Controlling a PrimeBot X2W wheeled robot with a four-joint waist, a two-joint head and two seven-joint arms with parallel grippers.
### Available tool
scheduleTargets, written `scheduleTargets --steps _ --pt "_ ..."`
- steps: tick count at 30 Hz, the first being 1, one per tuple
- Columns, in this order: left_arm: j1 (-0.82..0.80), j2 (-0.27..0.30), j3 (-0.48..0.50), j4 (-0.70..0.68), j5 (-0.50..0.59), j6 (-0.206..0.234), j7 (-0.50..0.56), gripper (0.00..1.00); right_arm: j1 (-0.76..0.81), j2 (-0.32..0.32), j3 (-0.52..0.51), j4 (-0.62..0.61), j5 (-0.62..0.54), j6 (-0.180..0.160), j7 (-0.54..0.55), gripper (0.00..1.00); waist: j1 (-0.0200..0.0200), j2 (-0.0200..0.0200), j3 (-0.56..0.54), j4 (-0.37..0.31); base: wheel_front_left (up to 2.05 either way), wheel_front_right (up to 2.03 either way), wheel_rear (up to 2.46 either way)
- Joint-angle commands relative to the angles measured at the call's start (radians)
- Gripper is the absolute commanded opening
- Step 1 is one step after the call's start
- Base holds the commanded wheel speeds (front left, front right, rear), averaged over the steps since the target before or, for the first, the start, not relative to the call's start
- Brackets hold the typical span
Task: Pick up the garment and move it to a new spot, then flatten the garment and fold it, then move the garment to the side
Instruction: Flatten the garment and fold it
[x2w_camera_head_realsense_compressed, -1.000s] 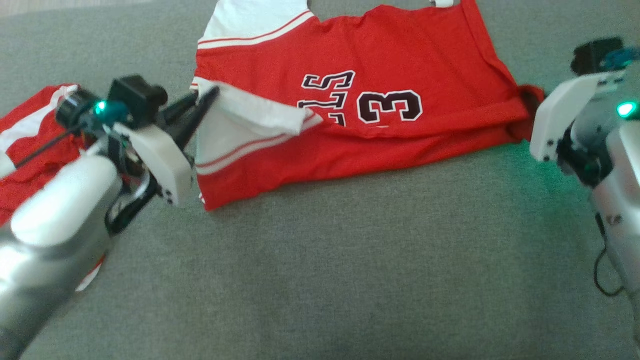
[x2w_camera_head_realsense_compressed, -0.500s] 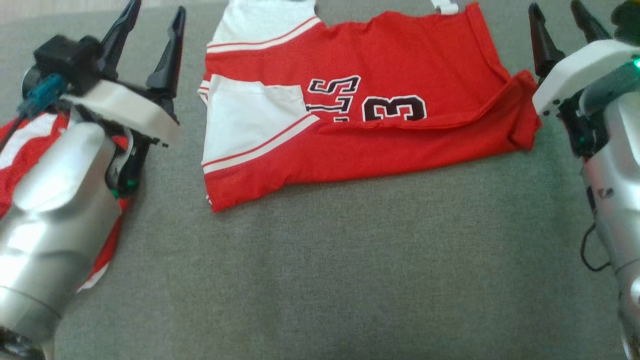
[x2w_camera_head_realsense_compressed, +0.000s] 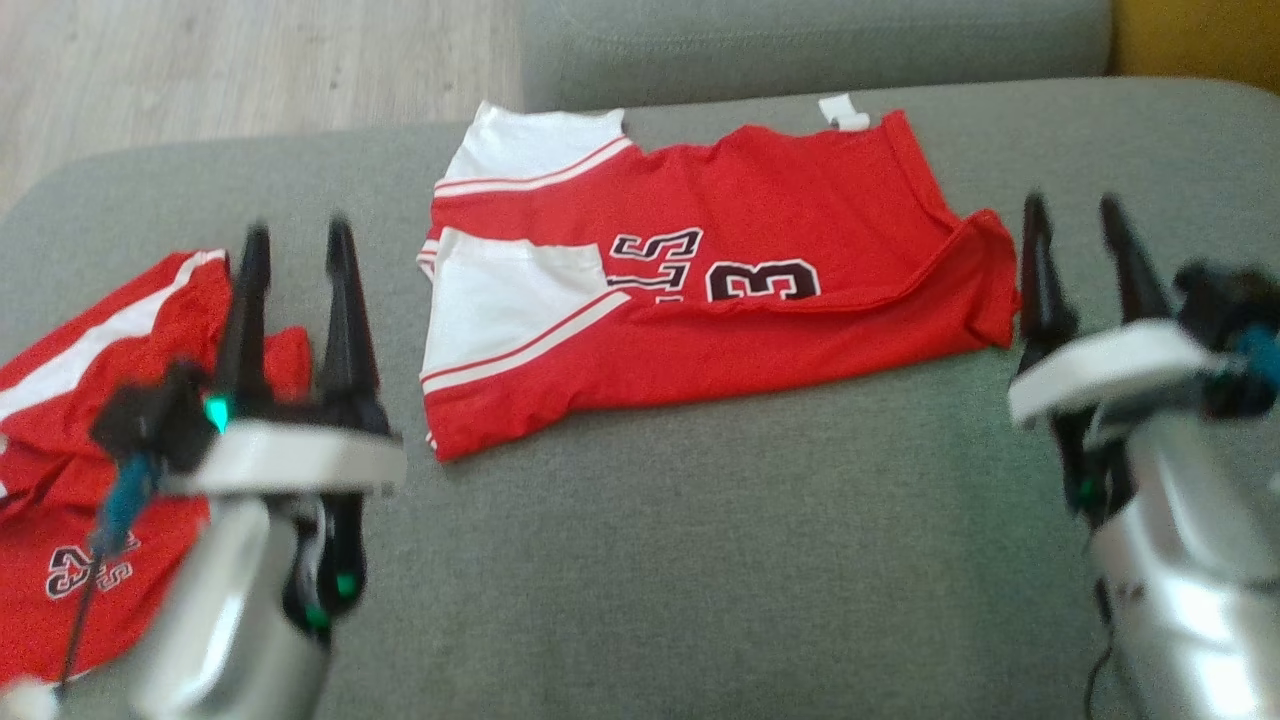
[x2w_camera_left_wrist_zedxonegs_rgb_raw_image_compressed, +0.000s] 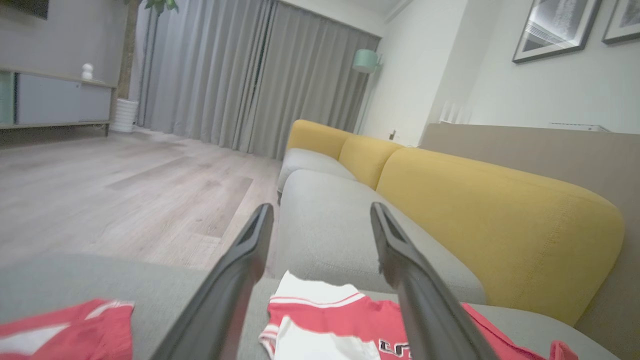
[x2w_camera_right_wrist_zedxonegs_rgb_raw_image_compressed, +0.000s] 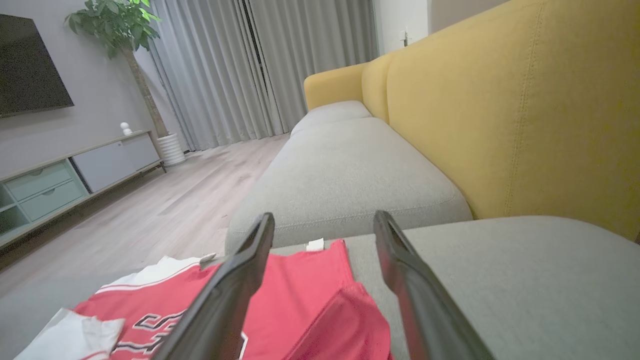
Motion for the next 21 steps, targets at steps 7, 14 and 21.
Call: scheduleTargets --steps 7,14,21 --pt "0.139 -0.064 0.121 -0.050 0.088 -0.024 -0.005 1.00 0.133 0.043 -0.027 -0.090 -0.146 -0.001 -0.003 1.00 0.0003 0.0000 -0.027 -0.019 0.00 0.00 0.00" --pt "0.126 -0.096 0.091 0.067 0.122 -0.055 -0.002 1.00 0.142 0.066 -0.050 -0.159 -0.207 -0.001 0.045 1.00 0.0003 0.0000 0.002 -0.032 0.00 0.00 0.00" --pt "0.034 -0.104 0.052 0.218 0.120 -0.047 0.125 1.00 0.111 0.066 -0.043 -0.220 -0.213 -0.001 0.086 1.00 0.0003 0.0000 0.054 -0.053 0.00 0.00 0.00"
